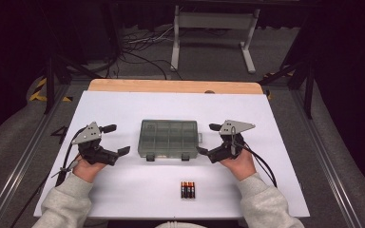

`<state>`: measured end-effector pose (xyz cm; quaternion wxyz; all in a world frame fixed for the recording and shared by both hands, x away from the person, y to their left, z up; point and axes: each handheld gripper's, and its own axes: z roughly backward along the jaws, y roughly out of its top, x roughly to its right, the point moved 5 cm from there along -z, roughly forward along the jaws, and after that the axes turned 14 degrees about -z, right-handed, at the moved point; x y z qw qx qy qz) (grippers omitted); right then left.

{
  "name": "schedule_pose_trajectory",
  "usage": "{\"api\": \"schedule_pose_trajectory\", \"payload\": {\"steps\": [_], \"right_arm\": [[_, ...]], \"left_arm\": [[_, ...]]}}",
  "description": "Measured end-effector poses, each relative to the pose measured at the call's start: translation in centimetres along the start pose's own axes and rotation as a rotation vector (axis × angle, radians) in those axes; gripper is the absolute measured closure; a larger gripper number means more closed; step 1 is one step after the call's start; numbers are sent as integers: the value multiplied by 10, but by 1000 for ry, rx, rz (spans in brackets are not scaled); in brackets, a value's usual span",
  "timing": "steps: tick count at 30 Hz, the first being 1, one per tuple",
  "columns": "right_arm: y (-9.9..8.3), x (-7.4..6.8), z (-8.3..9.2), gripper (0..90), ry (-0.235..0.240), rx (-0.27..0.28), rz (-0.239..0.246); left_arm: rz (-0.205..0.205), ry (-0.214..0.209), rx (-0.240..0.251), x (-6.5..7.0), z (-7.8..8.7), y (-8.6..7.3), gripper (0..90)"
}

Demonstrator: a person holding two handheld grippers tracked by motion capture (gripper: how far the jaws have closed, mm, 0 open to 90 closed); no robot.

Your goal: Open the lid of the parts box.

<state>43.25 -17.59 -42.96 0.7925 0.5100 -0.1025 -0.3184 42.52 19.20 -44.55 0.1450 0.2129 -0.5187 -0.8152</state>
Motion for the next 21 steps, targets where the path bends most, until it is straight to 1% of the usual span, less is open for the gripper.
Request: {"api": "schedule_pose_trajectory", "payload": {"steps": [3,4,5,7,8,9,11,16,21], "right_arm": [[-5,1,-2,17,2,-13,-10],[-8,1,-3,17,3,-19,-13],[-11,2,-5,17,2,-36,-11],[-13,1,-5,17,0,-44,-8],[-14,1,-6,17,-1,-48,-9],[-15,1,-6,18,0,-52,-10],[-18,0,-8,17,9,-59,-21],[-23,-3,-13,18,10,-83,-14],[-29,-2,-16,17,4,-105,-20]], "left_arm": [[2,-3,-1,0,0,-1,4],[-5,-6,-3,0,-1,-1,4],[-10,-12,-24,2,-4,-3,5],[-14,-8,-29,2,-5,-5,3],[-1,-15,-21,3,-7,-7,3],[16,-26,-26,5,-9,-10,3],[8,-32,-59,7,-13,-17,3],[14,-45,-72,9,-15,-19,3],[2,-55,-93,11,-18,-22,3]]}}
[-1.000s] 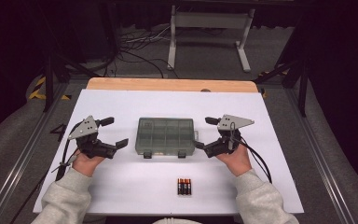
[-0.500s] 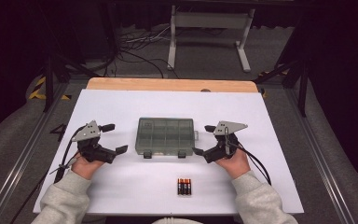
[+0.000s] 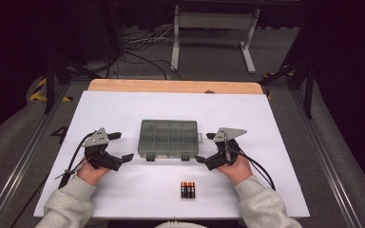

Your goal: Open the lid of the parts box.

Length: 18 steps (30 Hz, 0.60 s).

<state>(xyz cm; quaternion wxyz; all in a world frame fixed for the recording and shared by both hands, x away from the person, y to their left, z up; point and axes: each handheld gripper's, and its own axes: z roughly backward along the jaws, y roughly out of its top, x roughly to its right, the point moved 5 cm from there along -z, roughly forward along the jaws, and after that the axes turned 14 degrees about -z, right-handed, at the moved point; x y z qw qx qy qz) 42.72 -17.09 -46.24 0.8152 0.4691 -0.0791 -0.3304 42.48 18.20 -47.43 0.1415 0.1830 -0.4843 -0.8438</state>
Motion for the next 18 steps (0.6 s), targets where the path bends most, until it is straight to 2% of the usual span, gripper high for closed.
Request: {"api": "schedule_pose_trajectory", "payload": {"steps": [9,12,13,18], "right_arm": [[-10,-1,-8,21,7,-41,-4],[-10,-2,-8,48,9,-36,-6],[-10,-2,-8,48,9,-36,-6],[-8,-6,-5,216,13,-33,-1]], "left_arm": [[-2,-11,-33,3,-5,-2,3],[-3,-5,-26,2,-4,-2,12],[8,-7,-18,2,-4,-1,12],[7,-29,10,4,-2,2,107]]}}
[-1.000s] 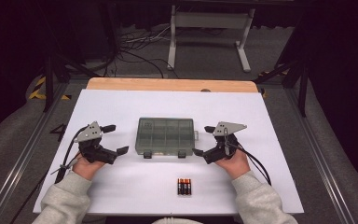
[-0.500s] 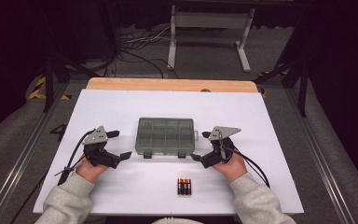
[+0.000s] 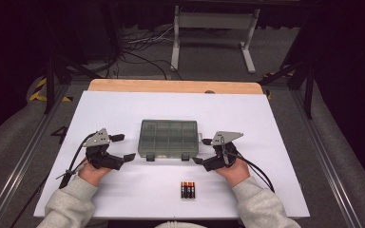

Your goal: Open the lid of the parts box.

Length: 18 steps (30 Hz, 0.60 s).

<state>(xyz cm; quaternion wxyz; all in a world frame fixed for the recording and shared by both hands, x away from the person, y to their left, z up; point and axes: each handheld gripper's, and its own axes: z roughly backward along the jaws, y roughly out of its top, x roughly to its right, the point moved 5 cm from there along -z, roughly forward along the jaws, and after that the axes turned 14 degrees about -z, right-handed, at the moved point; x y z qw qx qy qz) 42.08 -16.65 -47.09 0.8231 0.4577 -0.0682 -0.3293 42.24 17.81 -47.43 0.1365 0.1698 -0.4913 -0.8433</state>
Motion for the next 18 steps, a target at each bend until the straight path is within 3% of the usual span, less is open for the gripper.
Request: {"api": "schedule_pose_trajectory", "payload": {"steps": [9,16,18], "right_arm": [[-3,1,0,393,8,-25,-18],[-5,0,-2,516,-12,-46,3],[-5,0,-2,530,-17,-47,6]], "left_arm": [[-38,-25,-39,7,-7,-1,315],[-50,-43,-66,11,-10,-2,534],[-70,-44,-80,13,-11,-2,583]]}}
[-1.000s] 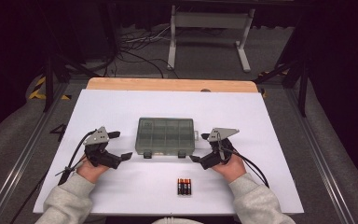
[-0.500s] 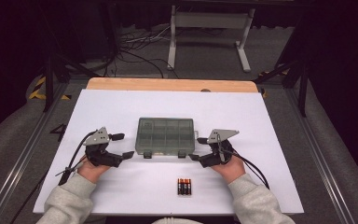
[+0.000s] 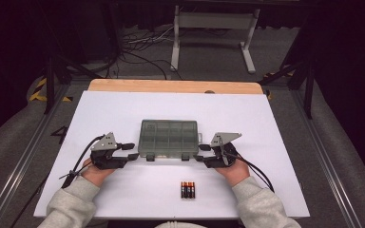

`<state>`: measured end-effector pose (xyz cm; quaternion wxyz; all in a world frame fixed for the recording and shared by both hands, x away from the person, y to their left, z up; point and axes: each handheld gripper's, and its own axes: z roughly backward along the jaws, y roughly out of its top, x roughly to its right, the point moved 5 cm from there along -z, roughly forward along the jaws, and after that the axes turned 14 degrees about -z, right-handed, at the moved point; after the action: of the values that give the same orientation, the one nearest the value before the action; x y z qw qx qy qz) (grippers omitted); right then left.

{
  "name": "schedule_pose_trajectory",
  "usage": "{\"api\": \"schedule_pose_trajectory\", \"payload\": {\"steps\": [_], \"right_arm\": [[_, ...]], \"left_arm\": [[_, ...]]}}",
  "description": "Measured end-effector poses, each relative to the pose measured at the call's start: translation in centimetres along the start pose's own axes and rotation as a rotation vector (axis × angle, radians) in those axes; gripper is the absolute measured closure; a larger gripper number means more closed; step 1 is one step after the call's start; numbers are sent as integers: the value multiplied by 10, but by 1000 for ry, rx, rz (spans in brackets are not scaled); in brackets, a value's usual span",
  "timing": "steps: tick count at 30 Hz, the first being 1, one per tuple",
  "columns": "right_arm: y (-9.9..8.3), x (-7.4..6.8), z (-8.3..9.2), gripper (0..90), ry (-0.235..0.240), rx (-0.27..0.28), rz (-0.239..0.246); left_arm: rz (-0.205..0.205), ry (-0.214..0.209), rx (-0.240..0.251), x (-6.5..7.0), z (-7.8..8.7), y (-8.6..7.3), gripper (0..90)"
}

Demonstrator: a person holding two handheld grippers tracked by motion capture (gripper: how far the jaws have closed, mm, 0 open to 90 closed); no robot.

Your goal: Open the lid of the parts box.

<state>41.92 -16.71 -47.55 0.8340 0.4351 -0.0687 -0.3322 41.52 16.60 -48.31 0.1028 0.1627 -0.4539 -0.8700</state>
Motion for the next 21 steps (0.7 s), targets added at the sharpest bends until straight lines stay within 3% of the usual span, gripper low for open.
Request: {"api": "schedule_pose_trajectory", "payload": {"steps": [3,6,14,21], "right_arm": [[-1,1,1,576,-7,-6,-2],[-1,0,0,578,-5,-9,0],[-2,-1,0,619,-4,-14,3],[-2,-1,0,626,-5,-16,2]], "left_arm": [[-15,1,-22,0,-2,-1,619],[-11,-2,-36,2,-4,-2,653],[-46,2,-76,4,-6,-4,752],[-49,2,-74,5,-7,-3,773]]}}
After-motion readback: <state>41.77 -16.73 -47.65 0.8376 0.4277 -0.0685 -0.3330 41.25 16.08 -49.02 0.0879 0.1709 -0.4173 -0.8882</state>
